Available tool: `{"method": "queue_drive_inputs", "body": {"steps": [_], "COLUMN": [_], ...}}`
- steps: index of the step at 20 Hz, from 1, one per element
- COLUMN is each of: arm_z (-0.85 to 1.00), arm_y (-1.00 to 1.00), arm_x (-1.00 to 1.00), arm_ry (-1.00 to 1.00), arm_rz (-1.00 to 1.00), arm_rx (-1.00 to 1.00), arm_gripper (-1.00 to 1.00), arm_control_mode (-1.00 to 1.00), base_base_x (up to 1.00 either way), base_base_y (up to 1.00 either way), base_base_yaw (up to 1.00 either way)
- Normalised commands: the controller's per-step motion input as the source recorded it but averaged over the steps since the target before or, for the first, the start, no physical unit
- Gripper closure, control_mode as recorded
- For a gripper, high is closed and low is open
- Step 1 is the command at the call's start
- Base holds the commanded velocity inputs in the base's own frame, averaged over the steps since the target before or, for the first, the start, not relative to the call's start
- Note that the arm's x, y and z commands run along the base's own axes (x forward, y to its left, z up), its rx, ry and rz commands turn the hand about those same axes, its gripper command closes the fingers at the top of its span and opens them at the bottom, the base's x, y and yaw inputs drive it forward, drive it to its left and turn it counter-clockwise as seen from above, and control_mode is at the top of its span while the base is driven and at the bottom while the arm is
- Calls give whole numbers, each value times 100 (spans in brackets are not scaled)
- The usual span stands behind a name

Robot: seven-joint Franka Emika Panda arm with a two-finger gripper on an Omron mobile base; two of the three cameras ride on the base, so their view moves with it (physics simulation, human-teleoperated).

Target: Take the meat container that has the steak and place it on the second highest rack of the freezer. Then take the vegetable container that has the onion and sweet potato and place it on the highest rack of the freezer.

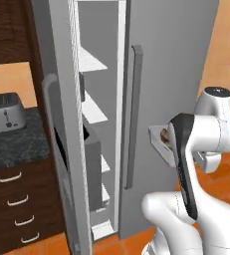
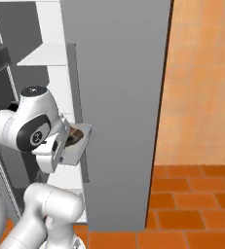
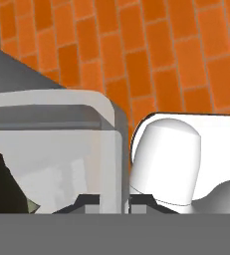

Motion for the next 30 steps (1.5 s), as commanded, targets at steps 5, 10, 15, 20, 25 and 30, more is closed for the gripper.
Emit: {"method": "queue_drive_inputs", "body": {"steps": [5,10,15,20,25,30], "arm_z": [0,0,0,0,0,0], "arm_y": [0,0,0,0,0,0], "arm_x": [0,0,0,0,0,0], "arm_ry": [0,0,0,0,0,0], "arm_rz": [0,0,0,0,0,0], "arm_rx": [0,0,0,0,0,0], "arm_gripper": [100,100,100,100,100,100], "arm_control_mode": [100,100,100,100,100,100], "base_base_x": [44,34,38,46,46,55], "base_base_y": [-25,-36,-21,-24,-23,-41], "base_base_yaw": [72,54,29,18,12,3]}}
